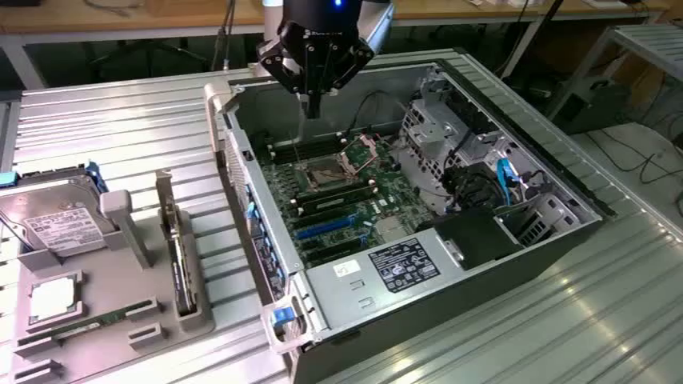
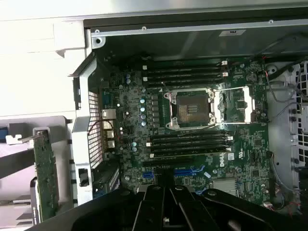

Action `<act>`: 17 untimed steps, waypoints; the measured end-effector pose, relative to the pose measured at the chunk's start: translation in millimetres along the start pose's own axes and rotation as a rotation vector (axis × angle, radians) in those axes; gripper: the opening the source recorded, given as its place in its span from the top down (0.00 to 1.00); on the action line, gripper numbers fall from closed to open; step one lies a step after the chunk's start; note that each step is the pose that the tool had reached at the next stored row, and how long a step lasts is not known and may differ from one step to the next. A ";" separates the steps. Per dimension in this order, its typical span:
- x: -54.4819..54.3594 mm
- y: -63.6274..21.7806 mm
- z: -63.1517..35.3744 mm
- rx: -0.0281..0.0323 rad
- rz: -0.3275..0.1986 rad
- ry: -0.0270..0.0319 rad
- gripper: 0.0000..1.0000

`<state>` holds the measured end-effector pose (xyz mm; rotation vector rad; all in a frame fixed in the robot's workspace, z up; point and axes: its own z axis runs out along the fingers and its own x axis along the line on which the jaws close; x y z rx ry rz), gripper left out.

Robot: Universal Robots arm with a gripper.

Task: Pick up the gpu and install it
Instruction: 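Reach for the gpu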

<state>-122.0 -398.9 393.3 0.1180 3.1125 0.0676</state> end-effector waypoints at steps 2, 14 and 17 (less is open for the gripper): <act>2.6 -0.3 -0.1 0.0000 0.000 0.0000 0.89; 17.4 -2.8 -0.6 0.0000 0.000 0.0001 0.89; 20.6 -3.3 -0.6 0.0000 0.000 0.0000 0.89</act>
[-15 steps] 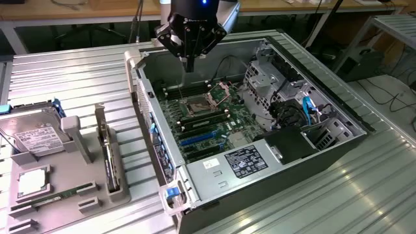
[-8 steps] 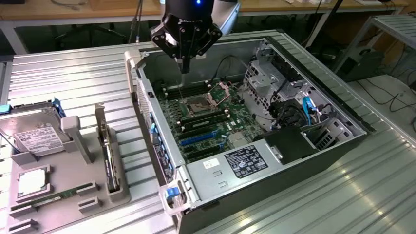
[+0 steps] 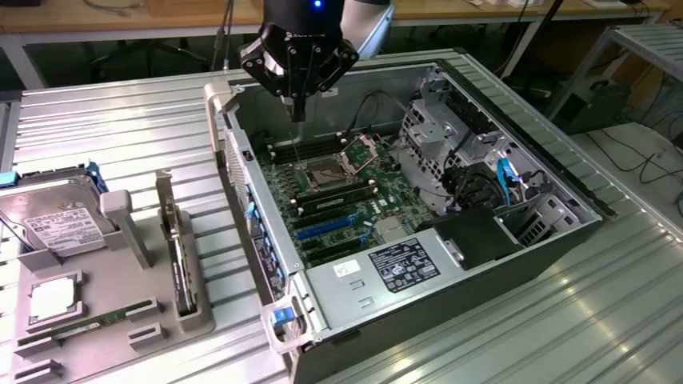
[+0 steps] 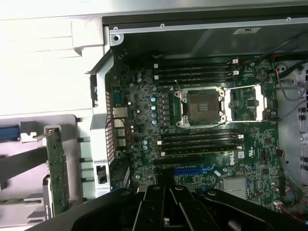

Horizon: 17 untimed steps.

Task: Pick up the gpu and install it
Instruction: 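Reach for the gpu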

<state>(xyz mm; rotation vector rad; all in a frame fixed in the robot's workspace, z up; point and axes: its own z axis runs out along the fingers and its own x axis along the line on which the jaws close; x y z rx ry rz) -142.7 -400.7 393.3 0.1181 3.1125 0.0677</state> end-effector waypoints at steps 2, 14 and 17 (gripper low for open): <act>2.0 -0.3 -0.1 0.0000 0.000 0.0000 0.89; 13.5 -1.9 -0.4 0.0000 0.000 0.0000 0.89; 16.5 -2.3 -0.5 0.0000 0.000 -0.0001 0.89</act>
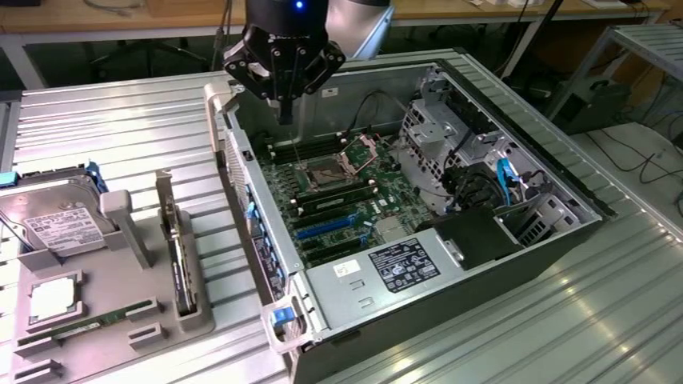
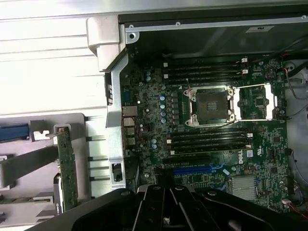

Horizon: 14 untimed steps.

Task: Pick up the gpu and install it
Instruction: 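Reach for the gpu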

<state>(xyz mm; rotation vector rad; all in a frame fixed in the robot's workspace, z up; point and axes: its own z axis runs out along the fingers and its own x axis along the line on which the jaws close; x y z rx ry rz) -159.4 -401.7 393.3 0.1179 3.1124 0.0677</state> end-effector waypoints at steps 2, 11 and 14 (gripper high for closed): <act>2.0 -0.3 -0.1 0.0001 0.000 0.0001 0.89; 14.1 -2.2 -0.5 0.0001 0.000 0.0001 0.89; 19.1 -3.9 -0.7 0.0001 0.000 0.0001 0.89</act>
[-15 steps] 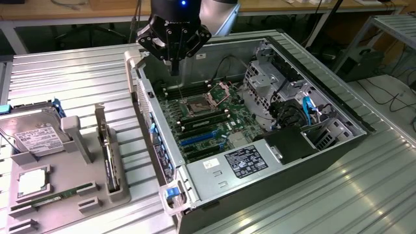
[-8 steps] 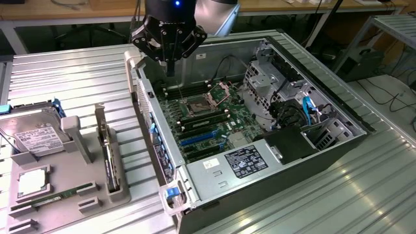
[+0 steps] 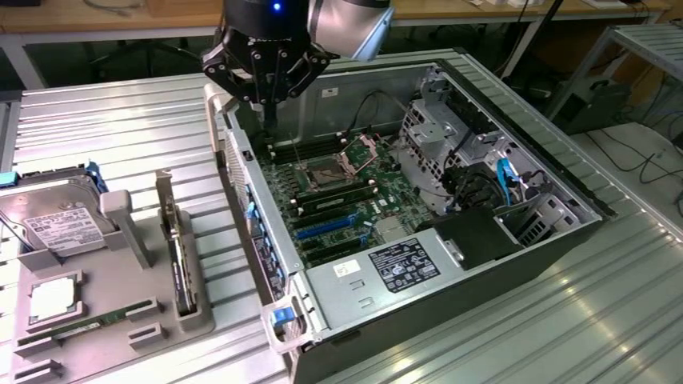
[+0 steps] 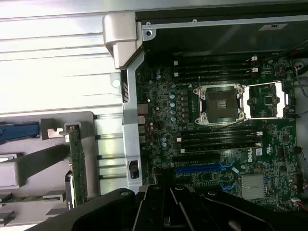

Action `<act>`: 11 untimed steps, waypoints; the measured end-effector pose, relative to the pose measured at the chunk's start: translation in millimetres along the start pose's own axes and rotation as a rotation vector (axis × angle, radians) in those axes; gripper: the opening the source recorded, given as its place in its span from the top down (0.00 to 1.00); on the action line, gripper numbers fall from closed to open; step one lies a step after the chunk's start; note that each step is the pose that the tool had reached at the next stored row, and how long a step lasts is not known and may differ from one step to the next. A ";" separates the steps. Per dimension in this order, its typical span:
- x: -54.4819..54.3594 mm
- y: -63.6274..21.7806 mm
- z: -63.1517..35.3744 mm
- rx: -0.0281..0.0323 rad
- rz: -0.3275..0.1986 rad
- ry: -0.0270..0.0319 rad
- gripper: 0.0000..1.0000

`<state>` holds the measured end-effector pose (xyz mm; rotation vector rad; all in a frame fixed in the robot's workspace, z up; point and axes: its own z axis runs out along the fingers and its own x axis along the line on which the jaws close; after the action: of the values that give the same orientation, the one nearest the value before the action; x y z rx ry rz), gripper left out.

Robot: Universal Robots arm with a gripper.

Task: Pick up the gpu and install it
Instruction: 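Reach for the gpu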

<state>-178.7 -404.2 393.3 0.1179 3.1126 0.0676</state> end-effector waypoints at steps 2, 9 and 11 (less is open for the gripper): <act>3.5 -1.3 -0.1 -0.0002 -0.002 0.0000 0.89; 11.2 -8.8 -0.6 -0.0009 -0.024 0.0010 0.89; 12.9 -11.1 -0.8 -0.0011 -0.030 0.0013 0.89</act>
<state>-192.4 -414.4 393.3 0.0704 3.1145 0.0687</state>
